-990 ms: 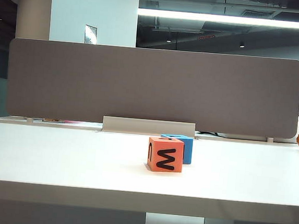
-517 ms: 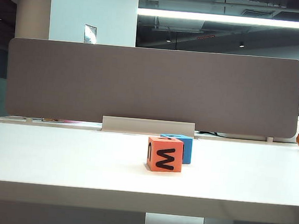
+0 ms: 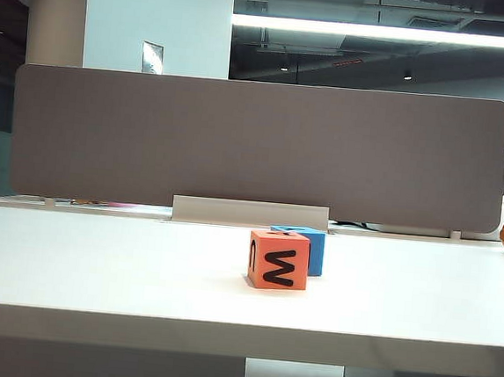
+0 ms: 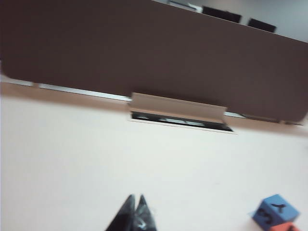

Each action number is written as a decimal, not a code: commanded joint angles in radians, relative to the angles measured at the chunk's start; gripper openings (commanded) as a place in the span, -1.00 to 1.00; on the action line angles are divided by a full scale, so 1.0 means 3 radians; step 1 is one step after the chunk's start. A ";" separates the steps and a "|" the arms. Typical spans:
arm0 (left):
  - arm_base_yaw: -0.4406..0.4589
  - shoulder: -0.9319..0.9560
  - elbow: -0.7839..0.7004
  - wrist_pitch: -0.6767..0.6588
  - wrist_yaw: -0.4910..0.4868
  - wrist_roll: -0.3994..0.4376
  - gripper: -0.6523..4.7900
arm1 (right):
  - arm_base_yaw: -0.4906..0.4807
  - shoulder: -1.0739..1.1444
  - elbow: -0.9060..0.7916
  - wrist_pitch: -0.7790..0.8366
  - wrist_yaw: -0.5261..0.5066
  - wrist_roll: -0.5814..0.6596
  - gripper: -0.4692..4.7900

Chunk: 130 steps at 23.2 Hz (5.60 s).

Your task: Stack one letter block on top of another letter block.

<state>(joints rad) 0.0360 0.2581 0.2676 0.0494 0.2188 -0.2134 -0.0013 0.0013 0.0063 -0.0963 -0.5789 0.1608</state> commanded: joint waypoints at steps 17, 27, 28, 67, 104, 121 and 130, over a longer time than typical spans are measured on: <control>-0.0665 0.2745 0.1423 0.0361 0.0533 0.0013 -0.78 | -0.0001 -0.0006 -0.0019 0.0034 0.0014 0.0000 -0.85; -0.1289 0.3882 0.1710 0.0725 0.0534 0.0448 -0.78 | -0.0001 -0.0006 -0.0020 0.0033 0.0013 0.0000 -0.85; -0.1367 0.4027 0.1797 0.0721 0.0539 0.0450 -0.78 | -0.0001 -0.0006 -0.0019 0.0034 0.0014 -0.0003 -0.85; -0.2149 0.5444 0.2867 0.0020 0.0437 0.2082 1.00 | -0.0001 -0.0006 -0.0019 -0.0064 0.0080 -0.0013 -0.85; -0.2146 0.5411 0.3334 0.0566 0.0031 0.0237 0.13 | -0.0001 -0.0006 -0.0019 -0.0064 0.0088 -0.0013 -0.85; -0.2149 0.5694 0.3786 -0.0284 -0.0056 -0.0163 0.14 | -0.0001 -0.0006 -0.0019 -0.0064 0.0089 -0.0013 -0.85; -0.2145 0.5695 0.3786 -0.0238 -0.0057 -0.0164 0.15 | -0.0001 -0.0006 -0.0019 -0.0065 0.0088 -0.0011 -0.85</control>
<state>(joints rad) -0.6056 1.9720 1.3994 -0.0414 0.2047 -0.2623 -0.0013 0.0013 0.0063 -0.1261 -0.5529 0.1600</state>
